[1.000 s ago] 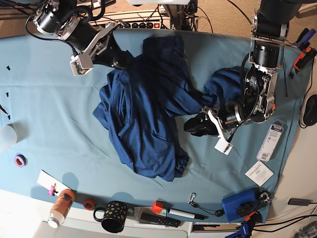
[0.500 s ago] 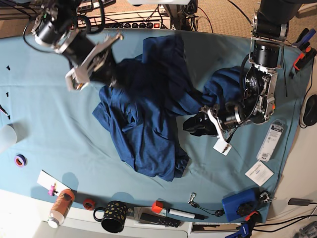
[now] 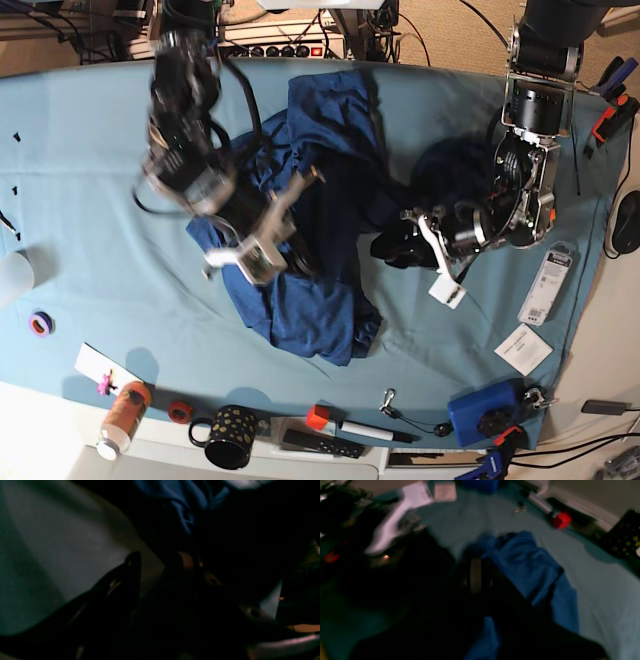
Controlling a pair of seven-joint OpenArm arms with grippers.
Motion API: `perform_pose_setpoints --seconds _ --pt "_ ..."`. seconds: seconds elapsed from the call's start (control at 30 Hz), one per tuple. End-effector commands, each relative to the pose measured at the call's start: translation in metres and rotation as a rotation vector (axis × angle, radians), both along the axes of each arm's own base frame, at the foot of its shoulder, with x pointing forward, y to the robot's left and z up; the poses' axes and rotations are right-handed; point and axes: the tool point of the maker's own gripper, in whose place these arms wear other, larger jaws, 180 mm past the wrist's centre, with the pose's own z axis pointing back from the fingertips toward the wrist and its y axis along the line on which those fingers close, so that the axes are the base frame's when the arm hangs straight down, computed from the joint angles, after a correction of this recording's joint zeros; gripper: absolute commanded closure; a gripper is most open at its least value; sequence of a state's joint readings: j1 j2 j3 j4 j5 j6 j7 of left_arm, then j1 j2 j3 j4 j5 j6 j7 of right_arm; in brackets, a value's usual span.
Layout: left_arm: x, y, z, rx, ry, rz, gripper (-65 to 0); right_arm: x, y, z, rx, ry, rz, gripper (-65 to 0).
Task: Layout the t-shirt on the table in an organized manner, then fold the t-shirt properly
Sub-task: 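Grasp the shirt edge with the right gripper near the left gripper, then lift the shirt with both grippers and stretch it apart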
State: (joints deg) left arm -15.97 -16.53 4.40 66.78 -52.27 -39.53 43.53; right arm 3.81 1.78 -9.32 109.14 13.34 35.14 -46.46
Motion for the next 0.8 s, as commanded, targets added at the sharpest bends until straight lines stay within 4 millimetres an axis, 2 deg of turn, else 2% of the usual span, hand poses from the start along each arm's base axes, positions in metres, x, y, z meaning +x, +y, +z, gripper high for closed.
perform_pose_setpoints --seconds 0.0,0.17,0.3,0.4,0.53,0.67,0.77 --pt "0.010 0.000 0.018 -0.032 -0.052 0.007 -24.1 0.022 0.005 0.019 0.027 -0.063 -0.002 0.0" --pt "0.000 0.001 0.005 -0.010 -0.023 0.003 -24.1 0.096 0.006 0.006 -0.054 -0.022 -0.030 0.0" --pt "-0.008 0.001 -0.003 -0.015 -0.005 0.007 -24.1 0.145 -0.003 0.023 -0.064 -0.039 -0.066 0.0" --pt "-0.013 0.000 -0.007 -0.018 0.009 0.007 -24.1 0.177 -0.015 0.047 -0.076 -0.078 -0.132 0.0" --pt "-0.014 -0.009 -0.006 -0.036 0.012 0.002 -24.1 0.209 -0.024 0.095 -0.077 -0.149 -0.177 0.0" --pt "-0.015 -0.021 -0.004 -0.060 0.015 -0.007 -24.1 0.225 -0.027 0.145 -0.069 -0.226 -0.196 0.0" --pt "-0.018 -0.036 -0.002 -0.085 0.024 -0.023 -24.1 0.229 -0.025 0.168 -0.064 -0.262 -0.195 0.0"
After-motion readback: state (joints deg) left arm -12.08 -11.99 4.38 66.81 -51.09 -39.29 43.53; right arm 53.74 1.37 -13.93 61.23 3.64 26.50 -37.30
